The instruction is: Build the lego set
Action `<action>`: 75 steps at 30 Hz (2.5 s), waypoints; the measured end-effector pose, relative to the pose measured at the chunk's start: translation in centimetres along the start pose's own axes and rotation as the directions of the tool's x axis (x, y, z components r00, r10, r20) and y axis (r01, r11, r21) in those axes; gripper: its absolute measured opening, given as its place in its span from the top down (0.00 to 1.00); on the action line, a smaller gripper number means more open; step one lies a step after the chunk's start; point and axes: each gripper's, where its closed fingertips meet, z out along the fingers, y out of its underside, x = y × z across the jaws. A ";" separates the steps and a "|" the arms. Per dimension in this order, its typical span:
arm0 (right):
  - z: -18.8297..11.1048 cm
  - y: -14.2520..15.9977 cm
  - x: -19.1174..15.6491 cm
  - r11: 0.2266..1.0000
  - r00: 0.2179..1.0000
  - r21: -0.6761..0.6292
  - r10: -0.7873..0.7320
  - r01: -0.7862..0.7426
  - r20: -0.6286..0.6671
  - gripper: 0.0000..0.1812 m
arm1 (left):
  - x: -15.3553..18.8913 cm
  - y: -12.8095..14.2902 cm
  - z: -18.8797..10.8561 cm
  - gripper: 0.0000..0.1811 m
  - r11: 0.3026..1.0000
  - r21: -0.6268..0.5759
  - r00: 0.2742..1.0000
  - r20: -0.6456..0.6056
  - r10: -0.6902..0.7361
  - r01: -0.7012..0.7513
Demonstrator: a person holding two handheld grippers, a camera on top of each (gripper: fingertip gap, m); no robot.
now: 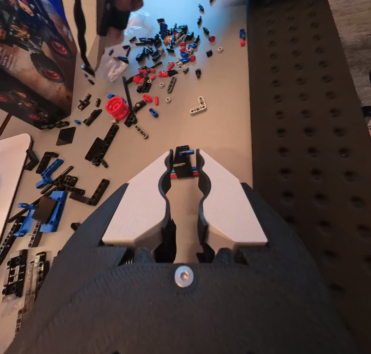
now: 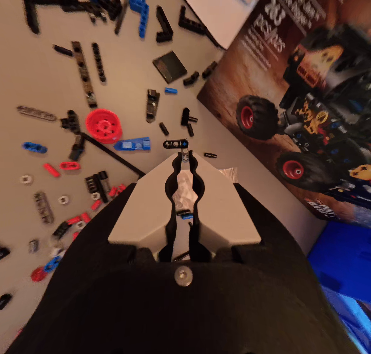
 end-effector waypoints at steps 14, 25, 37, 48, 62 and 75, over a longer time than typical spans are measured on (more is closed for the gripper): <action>-5.9 -9.8 -11.1 0.911 0.957 0.295 -0.284 0.290 -0.062 0.97 | -4.3 -1.9 -2.0 0.83 0.973 0.171 0.974 0.141 -0.179 0.154; -6.6 -13.4 -15.9 0.777 0.917 0.499 -0.383 0.384 -0.110 0.97 | -5.5 -3.1 -2.9 0.85 0.962 0.238 0.961 0.205 -0.184 0.133; -6.5 -13.1 -18.3 0.813 0.929 0.562 -0.312 0.154 0.198 0.97 | -5.2 -3.9 -3.4 0.84 0.971 0.240 0.960 0.267 -0.082 0.016; -7.0 -12.1 -19.6 0.837 0.859 0.546 -0.256 -0.032 0.443 0.97 | -3.9 -4.3 -3.1 0.95 0.970 0.240 0.974 0.224 -0.021 -0.034; -7.0 -12.4 -19.5 0.838 0.844 0.530 -0.186 -0.131 0.503 0.97 | -4.3 -4.2 -3.2 0.98 0.965 0.262 0.973 0.210 -0.091 0.034; -6.6 -13.7 -16.9 0.760 0.942 0.575 -0.333 0.302 -0.054 0.96 | -6.8 -4.5 -4.4 0.99 0.824 0.430 0.900 0.058 -0.432 0.368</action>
